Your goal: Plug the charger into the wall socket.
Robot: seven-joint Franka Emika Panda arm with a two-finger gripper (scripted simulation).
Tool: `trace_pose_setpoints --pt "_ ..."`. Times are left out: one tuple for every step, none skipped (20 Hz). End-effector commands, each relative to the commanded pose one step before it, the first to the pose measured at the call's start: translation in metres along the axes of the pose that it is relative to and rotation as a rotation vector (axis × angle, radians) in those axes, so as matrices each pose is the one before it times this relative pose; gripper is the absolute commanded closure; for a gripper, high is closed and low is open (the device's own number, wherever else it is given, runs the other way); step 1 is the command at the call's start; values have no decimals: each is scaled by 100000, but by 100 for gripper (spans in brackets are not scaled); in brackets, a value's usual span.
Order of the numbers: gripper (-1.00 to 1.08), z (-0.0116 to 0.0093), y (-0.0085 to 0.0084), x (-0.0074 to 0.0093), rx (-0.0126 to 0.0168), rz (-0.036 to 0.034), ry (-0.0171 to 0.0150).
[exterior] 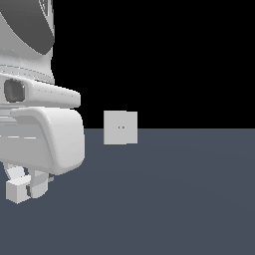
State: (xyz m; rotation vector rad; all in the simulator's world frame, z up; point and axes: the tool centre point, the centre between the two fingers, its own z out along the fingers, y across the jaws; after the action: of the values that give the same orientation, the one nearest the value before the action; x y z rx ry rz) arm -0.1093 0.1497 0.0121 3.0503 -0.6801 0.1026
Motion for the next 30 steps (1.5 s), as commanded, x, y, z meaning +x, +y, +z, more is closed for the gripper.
trace_pose_setpoints --pt "108 29 2 18 8 20 23" --pt "108 0 0 0 0 0 0" --pt "108 0 0 0 0 0 0" --pt "108 0 0 0 0 0 0" --pt "108 0 0 0 0 0 0" --pt "108 0 0 0 0 0 0" --pt "108 -12 -4 -1 0 0 0" --pt "108 -15 4 4 24 -64 7" --pt "108 -16 30 27 10 -146 2" --pt "108 -26 50 45 15 -244 3" --pt "108 -37 72 66 21 -334 4" --pt "108 -47 89 82 28 -436 5" --pt "108 -58 111 102 33 -527 6" --pt "108 -68 130 120 39 -622 7" --pt "108 -78 149 138 45 -716 8" --pt "108 -89 168 156 51 -810 9" --pt "108 -99 188 175 57 -900 10" --pt "108 -109 206 192 63 -991 10" --pt "108 -118 225 210 68 -1080 11" --pt "108 -128 243 228 74 -1169 12" --pt "108 -138 262 245 79 -1256 12" --pt "108 -147 279 263 85 -1342 13" --pt "108 -157 297 280 90 -1427 13" --pt "108 -166 314 297 96 -1510 13" --pt "108 -175 331 314 102 -1593 13" --pt "108 -184 348 331 108 -1675 13" --pt "108 -192 362 346 113 -1745 12" --pt "108 -193 363 348 114 -1752 11" --pt "108 -192 361 347 114 -1745 10" --pt "108 -191 360 346 115 -1738 9"
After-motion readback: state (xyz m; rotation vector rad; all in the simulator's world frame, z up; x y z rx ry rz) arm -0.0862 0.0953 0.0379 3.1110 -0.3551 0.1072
